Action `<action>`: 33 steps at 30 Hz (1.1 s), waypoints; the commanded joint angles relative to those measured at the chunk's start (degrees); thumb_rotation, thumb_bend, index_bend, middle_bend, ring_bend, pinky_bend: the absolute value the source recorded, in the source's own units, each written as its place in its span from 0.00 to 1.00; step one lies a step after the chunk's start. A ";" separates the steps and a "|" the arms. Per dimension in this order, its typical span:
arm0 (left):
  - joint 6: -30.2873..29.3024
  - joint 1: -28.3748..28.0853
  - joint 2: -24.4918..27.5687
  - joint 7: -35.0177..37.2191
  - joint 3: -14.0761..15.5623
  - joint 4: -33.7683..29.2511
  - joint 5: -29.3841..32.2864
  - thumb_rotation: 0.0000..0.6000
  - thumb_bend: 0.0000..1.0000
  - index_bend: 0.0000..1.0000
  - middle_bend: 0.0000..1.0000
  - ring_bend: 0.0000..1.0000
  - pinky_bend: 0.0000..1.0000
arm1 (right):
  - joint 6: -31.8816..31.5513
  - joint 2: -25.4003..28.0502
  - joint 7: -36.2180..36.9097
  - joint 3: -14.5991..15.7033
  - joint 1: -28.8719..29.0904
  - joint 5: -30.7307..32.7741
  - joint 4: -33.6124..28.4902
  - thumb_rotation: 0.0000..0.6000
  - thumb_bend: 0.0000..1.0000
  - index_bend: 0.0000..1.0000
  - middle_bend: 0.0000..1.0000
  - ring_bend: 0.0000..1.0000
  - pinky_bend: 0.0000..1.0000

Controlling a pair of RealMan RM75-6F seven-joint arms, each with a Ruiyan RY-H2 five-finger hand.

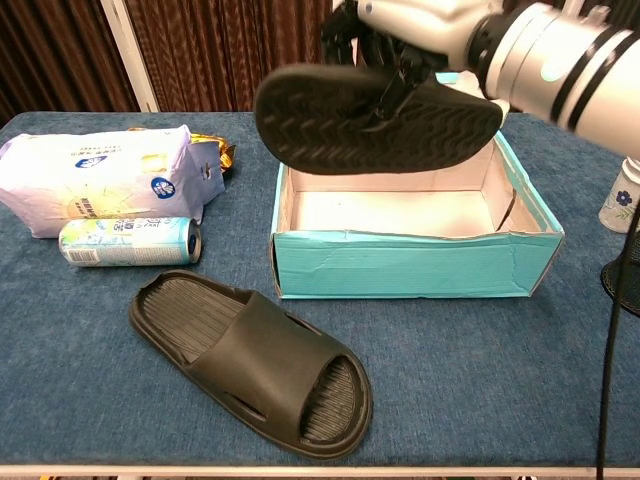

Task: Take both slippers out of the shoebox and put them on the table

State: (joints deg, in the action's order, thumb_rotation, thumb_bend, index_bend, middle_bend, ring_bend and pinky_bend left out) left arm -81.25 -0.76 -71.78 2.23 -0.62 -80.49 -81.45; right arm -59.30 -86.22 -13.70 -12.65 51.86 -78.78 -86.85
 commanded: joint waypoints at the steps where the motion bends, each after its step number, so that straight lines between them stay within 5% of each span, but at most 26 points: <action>1: -0.03 -0.11 0.16 -0.24 -0.04 -0.28 -0.12 1.00 0.00 0.22 0.16 0.05 0.04 | -1.81 8.34 3.32 -0.72 -2.63 -1.77 -12.29 1.00 0.37 0.87 0.67 0.59 0.54; 7: 0.06 -0.51 0.53 -0.82 -0.10 -1.23 -0.48 1.00 0.00 0.22 0.16 0.05 0.04 | 0.52 19.06 8.45 0.65 -5.23 -2.44 -27.42 1.00 0.37 0.87 0.67 0.59 0.54; 13: 0.33 -0.78 0.80 -1.38 0.02 -2.02 -0.63 1.00 0.00 0.22 0.16 0.05 0.04 | 5.88 25.53 15.05 4.35 -6.57 -3.95 -34.21 1.00 0.37 0.87 0.67 0.59 0.54; 19: 0.84 -1.00 1.00 -1.36 0.20 -2.56 -0.59 1.00 0.00 0.22 0.16 0.05 0.04 | 10.71 23.46 16.09 7.97 -6.74 -2.32 -31.96 1.00 0.37 0.87 0.67 0.59 0.54; 33: 1.83 -1.18 1.27 -1.49 0.41 -2.91 0.20 1.00 0.00 0.22 0.16 0.05 0.04 | 7.86 12.66 6.63 13.05 -10.21 -4.14 -21.01 1.00 0.37 0.81 0.65 0.52 0.41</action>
State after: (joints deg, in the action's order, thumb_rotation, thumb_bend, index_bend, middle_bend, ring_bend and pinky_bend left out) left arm -79.41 -1.93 -70.50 0.73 -0.22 -83.40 -81.26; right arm -50.34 -72.41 -5.65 -0.35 42.39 -81.76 -108.97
